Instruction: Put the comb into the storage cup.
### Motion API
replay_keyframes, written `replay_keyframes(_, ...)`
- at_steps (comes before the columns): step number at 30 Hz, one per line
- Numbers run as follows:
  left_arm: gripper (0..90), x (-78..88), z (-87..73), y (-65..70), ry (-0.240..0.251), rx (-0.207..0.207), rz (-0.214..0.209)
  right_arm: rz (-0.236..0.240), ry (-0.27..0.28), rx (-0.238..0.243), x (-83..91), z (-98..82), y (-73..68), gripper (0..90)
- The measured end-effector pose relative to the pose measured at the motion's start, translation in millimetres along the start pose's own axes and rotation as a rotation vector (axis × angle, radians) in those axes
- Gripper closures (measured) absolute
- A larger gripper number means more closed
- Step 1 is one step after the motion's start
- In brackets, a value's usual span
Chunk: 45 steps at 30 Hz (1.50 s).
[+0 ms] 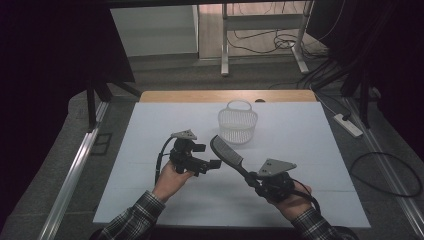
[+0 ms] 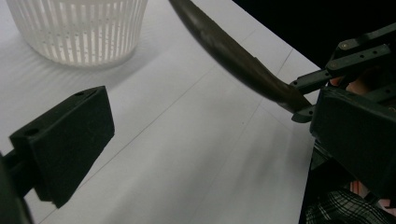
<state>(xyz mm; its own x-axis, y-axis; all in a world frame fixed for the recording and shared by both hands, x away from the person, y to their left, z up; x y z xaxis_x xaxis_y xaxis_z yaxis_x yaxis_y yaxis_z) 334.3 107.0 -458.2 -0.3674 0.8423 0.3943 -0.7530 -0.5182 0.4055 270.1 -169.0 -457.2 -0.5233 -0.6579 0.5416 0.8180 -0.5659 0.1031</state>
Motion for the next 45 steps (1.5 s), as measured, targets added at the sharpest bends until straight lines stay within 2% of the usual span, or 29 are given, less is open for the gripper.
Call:
replay_keyframes(10, 0.0, -3.0, 0.1, -0.2, 0.005, 0.031, -0.035, 0.009, 0.013, 0.021, -2.5, 1.6, -7.3, 73.1)
replay_keyframes(17, 1.2, -3.7, 0.4, -1.3, 0.007, 0.044, -0.037, 0.015, 0.019, 0.037, -4.4, 1.9, -10.7, 73.1)
replay_keyframes(19, 6.7, -2.8, 0.7, -1.5, 0.014, 0.055, -0.042, 0.018, 0.017, 0.047, -5.2, 1.8, -12.6, 73.1)
replay_keyframes(24, 25.1, 1.2, 1.2, -3.2, 0.030, 0.091, -0.095, 0.017, 0.019, 0.064, -6.5, 1.9, -14.6, 73.1)
replay_keyframes(25, 28.3, 1.2, 1.2, -3.2, 0.030, 0.091, -0.095, 0.017, 0.019, 0.064, -6.5, 1.9, -14.6, 73.1)
replay_keyframes(26, 28.3, 1.7, 1.1, -3.5, 0.033, 0.099, -0.106, 0.019, 0.018, 0.065, -6.7, 1.9, -14.7, 73.1)
replay_keyframes(28, 38.9, 2.2, 1.1, -3.9, 0.030, 0.117, -0.127, 0.014, 0.021, 0.070, -6.9, 1.8, -15.1, 73.1)
replay_keyframes(30, 40.9, 2.2, 1.0, -4.1, 0.032, 0.127, -0.137, 0.014, 0.022, 0.071, -6.9, 1.9, -15.1, 73.1)
replay_keyframes(31, 47.4, 2.1, 0.9, -4.6, 0.031, 0.137, -0.149, 0.012, 0.024, 0.074, -6.8, 1.9, -15.2, 73.1)
replay_keyframes(38, 63.0, 1.8, -0.1, -6.4, 0.030, 0.172, -0.194, 0.007, 0.022, 0.089, -7.5, 1.6, -15.7, 73.1)
replay_keyframes(40, 68.6, 2.1, -0.1, -5.8, 0.028, 0.165, -0.189, 0.005, 0.023, 0.088, -7.9, 1.3, -15.3, 73.0)
replay_keyframes(45, 72.0, 2.1, 0.1, -4.6, 0.035, 0.184, -0.204, -0.004, 0.017, 0.098, -8.8, 0.9, -15.3, 72.8)
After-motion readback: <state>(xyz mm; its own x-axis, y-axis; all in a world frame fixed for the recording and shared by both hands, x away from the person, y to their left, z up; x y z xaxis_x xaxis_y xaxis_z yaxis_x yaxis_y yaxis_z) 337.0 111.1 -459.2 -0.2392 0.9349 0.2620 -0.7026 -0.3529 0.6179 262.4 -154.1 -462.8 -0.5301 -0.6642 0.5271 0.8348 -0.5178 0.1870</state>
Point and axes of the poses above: each handheld gripper's, and its own axes: x roughly backward along the jaws, z roughly out of its top, y roughly to its right, the point moved 1 cm from there along -x, roughly forward along the jaws, and after that the axes turned 9 degrees about y, right-handed, at the moved point
